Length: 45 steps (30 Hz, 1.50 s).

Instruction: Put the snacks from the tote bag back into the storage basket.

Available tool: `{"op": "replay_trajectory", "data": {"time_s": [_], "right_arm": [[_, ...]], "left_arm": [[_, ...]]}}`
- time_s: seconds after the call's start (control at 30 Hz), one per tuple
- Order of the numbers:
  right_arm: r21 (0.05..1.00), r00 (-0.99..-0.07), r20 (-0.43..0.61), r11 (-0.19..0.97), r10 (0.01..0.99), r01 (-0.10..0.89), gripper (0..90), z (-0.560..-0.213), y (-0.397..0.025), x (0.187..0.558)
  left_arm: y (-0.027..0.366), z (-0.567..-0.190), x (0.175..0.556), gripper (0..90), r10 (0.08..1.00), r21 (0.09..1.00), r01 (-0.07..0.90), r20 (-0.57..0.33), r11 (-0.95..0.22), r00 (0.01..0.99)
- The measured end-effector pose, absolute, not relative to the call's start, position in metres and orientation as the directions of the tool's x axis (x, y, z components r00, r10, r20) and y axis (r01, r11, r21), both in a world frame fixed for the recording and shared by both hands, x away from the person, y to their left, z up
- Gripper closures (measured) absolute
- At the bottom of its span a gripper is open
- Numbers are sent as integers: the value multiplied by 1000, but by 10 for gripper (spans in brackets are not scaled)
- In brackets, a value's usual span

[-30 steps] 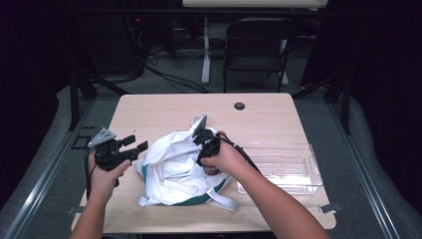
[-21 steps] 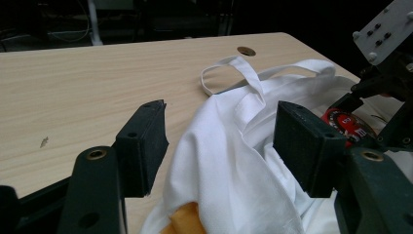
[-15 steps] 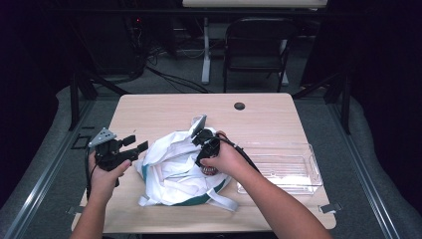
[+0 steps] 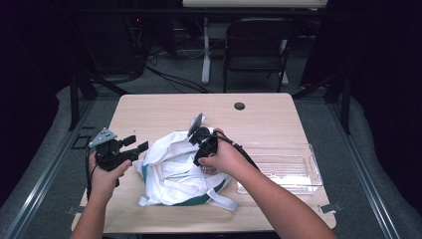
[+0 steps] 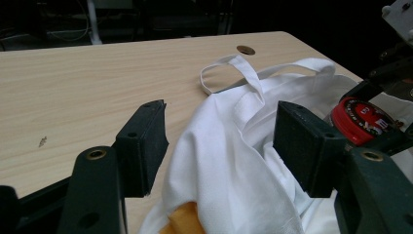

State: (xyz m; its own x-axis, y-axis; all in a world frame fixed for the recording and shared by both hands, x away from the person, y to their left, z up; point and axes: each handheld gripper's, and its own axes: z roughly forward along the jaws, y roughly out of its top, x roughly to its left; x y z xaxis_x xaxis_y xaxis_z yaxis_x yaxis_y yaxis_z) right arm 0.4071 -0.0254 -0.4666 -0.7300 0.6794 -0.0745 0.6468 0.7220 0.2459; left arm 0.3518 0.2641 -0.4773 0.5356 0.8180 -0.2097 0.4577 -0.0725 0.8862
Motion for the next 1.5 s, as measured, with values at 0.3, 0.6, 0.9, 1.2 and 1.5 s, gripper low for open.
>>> {"op": "replay_trajectory", "data": {"time_s": [0.3,0.6,0.9,1.2,1.5], "right_arm": [[245,-740,-73,731,669,637,255,-451,-27,402],[257,-740,-76,730,668,633,255,-437,-28,397],[278,-745,-80,733,662,621,255,-416,-25,387],[302,-751,-81,734,656,609,255,-394,-31,380],[341,-741,-80,717,667,609,255,-360,-51,375]], "left_arm": [[264,-477,352,369,819,887,457,-211,-70,534],[264,-477,351,369,819,887,457,-210,-70,534],[265,-477,351,369,820,887,457,-210,-69,533],[266,-476,351,369,820,887,456,-209,-70,533],[266,-476,351,369,821,887,457,-208,-71,532]]}}
